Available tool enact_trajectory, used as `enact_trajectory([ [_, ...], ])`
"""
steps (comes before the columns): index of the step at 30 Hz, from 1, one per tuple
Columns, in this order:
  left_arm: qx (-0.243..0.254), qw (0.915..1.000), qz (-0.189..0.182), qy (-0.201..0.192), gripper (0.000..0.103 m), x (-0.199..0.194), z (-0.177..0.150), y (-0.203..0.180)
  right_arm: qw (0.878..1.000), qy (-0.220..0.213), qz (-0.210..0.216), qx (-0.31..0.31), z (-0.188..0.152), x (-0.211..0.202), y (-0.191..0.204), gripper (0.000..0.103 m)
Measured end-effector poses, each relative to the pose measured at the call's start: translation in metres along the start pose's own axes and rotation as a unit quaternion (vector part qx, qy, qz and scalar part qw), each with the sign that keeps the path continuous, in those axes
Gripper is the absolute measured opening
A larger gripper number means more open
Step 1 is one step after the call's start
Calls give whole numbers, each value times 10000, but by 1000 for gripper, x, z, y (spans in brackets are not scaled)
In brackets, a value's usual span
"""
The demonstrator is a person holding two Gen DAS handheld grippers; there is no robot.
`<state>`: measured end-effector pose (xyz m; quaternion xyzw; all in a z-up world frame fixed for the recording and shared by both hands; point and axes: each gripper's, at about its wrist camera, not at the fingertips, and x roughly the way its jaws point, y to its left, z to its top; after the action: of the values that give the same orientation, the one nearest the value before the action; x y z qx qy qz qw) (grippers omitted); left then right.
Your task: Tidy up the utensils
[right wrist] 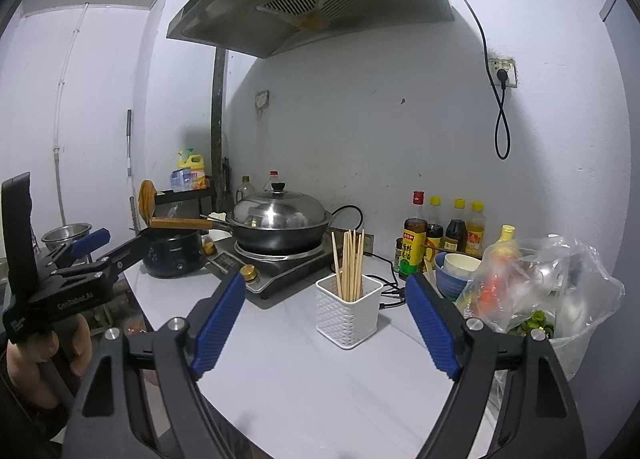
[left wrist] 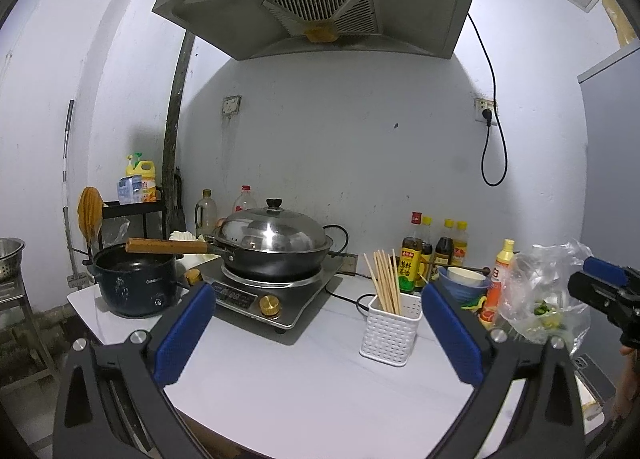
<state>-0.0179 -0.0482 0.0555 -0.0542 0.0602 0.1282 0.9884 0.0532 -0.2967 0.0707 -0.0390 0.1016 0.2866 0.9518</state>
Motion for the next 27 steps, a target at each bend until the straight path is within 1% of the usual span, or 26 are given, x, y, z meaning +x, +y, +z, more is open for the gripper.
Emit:
enact_trajectory([
  [18, 22, 10000, -21, 30, 103, 2, -2, 1, 10000, 69, -13, -7, -3, 5, 1, 81],
  [27, 15, 10000, 33, 31, 103, 5, -2, 1, 10000, 94, -22, -6, -3, 6, 1, 81],
])
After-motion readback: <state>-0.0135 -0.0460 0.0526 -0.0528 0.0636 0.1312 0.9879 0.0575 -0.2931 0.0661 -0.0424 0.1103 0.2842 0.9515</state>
